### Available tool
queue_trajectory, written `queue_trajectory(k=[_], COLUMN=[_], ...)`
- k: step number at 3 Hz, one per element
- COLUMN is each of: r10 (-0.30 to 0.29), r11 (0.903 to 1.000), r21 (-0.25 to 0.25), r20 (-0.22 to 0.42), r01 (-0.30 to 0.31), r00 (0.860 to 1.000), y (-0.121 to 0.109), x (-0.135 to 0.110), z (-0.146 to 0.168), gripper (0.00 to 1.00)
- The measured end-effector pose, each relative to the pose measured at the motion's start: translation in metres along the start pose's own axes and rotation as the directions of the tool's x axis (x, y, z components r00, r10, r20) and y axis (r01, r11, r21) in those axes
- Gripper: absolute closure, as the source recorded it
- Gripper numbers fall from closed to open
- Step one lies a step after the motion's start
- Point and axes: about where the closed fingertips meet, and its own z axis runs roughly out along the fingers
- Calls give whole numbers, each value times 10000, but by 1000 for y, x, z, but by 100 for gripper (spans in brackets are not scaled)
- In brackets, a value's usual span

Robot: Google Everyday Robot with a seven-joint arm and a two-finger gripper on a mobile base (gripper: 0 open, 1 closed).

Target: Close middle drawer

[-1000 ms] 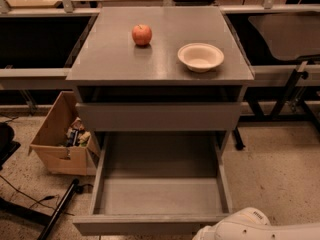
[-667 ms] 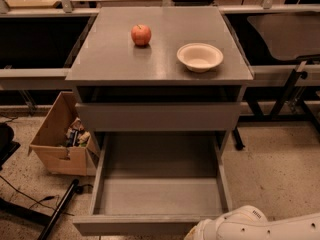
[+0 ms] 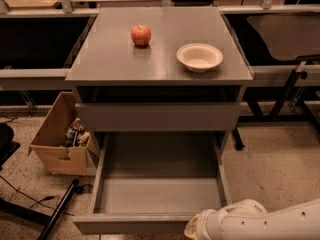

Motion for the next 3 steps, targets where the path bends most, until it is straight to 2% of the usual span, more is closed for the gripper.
queue_trajectory(k=[2, 3], r10=[-396, -858], r11=[9990, 9947], r21=[231, 606], r20=[424, 544], r01=[387, 825], r00=[9983, 9948], y=[-28, -63], x=[-1, -3], z=[31, 53], gripper=[100, 100])
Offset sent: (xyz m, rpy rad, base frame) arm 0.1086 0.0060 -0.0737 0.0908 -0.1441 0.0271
